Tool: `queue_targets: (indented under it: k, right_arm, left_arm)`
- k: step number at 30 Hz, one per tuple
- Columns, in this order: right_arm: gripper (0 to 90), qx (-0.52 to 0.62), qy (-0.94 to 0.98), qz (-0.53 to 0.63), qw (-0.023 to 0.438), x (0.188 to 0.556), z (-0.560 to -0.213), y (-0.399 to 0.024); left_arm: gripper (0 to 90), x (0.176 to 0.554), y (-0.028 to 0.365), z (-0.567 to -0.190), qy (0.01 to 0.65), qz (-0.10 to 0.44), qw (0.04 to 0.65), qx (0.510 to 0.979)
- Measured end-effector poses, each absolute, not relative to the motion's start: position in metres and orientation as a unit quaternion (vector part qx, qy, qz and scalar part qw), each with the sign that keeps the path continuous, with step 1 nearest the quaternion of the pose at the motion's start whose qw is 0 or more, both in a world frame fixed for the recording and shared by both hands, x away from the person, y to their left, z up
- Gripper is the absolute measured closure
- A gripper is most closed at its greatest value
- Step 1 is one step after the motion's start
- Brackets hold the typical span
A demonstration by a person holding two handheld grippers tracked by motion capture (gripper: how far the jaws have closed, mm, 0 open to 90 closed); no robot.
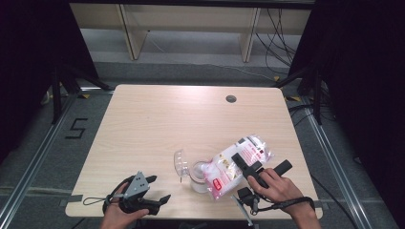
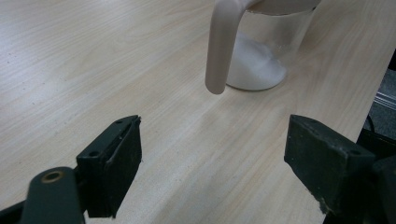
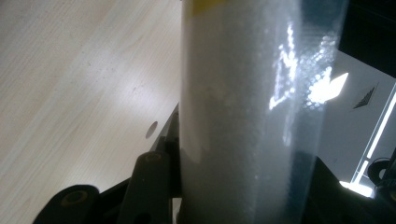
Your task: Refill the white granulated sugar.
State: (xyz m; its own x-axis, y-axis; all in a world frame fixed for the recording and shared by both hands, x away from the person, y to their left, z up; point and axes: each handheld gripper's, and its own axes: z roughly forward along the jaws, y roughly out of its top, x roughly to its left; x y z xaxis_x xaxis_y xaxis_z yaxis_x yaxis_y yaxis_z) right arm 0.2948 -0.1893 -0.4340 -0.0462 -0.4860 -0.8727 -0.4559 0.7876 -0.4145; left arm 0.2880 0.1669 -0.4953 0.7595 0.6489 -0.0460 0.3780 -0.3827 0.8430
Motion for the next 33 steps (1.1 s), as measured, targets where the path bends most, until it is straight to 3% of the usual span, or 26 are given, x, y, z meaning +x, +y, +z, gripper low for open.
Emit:
queue_targets:
  k: [33]
  right_arm:
    - [66.2,-0.33,0.72,-0.019,0.611,0.2931,-0.4323,-0.1889]
  left_arm:
    - [18.7,0.2891,0.168,-0.4944,0.302,0.155,0.457,0.822]
